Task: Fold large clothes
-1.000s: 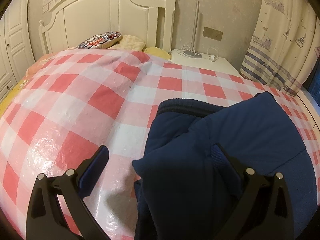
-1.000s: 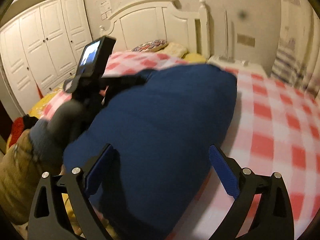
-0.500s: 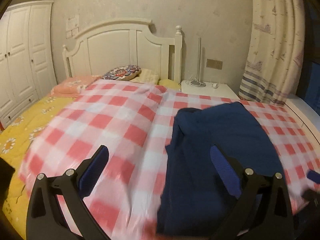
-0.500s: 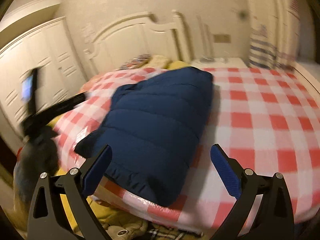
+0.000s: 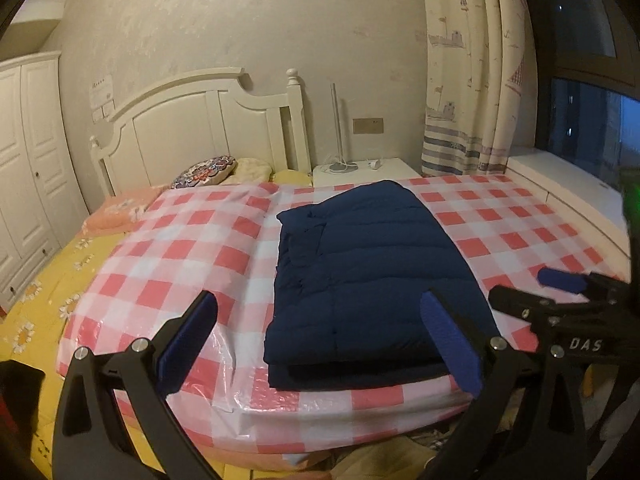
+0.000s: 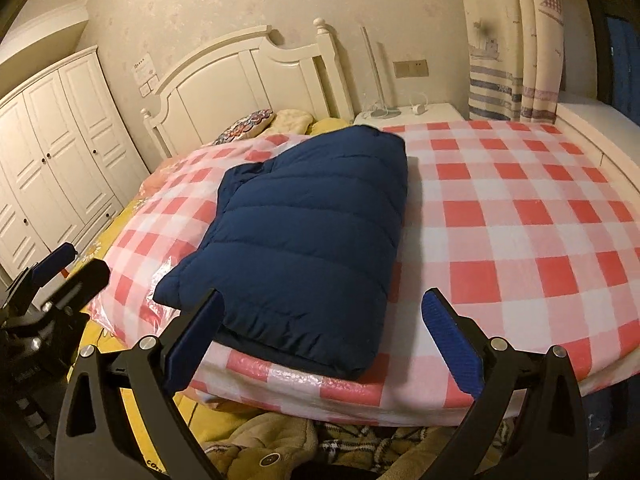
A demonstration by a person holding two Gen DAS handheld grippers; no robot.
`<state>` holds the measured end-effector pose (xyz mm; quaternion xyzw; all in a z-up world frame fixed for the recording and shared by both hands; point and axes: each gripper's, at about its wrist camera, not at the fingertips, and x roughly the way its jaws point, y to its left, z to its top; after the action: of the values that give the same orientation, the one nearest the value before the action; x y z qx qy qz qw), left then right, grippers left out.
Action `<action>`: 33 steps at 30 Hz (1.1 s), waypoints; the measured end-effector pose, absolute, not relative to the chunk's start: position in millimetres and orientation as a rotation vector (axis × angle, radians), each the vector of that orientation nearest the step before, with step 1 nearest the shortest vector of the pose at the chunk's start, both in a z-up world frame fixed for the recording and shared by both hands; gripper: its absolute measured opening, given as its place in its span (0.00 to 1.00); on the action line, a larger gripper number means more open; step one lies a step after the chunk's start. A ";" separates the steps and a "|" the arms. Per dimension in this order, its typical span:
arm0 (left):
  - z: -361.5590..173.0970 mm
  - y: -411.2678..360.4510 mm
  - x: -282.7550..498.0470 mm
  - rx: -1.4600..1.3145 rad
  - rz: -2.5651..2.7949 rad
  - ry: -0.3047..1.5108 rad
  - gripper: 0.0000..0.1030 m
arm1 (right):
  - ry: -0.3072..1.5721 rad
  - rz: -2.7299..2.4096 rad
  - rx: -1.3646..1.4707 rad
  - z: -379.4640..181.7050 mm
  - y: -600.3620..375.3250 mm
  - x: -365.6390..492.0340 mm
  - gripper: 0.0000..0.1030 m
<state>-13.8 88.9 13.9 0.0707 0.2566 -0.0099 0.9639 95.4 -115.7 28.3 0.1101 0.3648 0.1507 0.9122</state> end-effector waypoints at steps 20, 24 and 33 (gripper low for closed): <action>11.3 86.5 -9.3 0.172 0.002 0.525 0.98 | 0.688 0.306 0.204 42.5 -119.0 84.2 0.94; 10.6 88.0 -8.0 0.168 0.009 0.528 0.98 | 0.665 0.312 0.186 47.9 -117.9 81.0 0.94; 11.0 91.1 -7.6 0.166 0.020 0.521 0.98 | 0.625 0.315 0.164 59.0 -116.5 73.8 0.94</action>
<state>-7.6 91.1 11.0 0.0820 0.2570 0.0098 0.9629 73.8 -116.5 59.0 0.0801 0.3059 0.1540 0.9361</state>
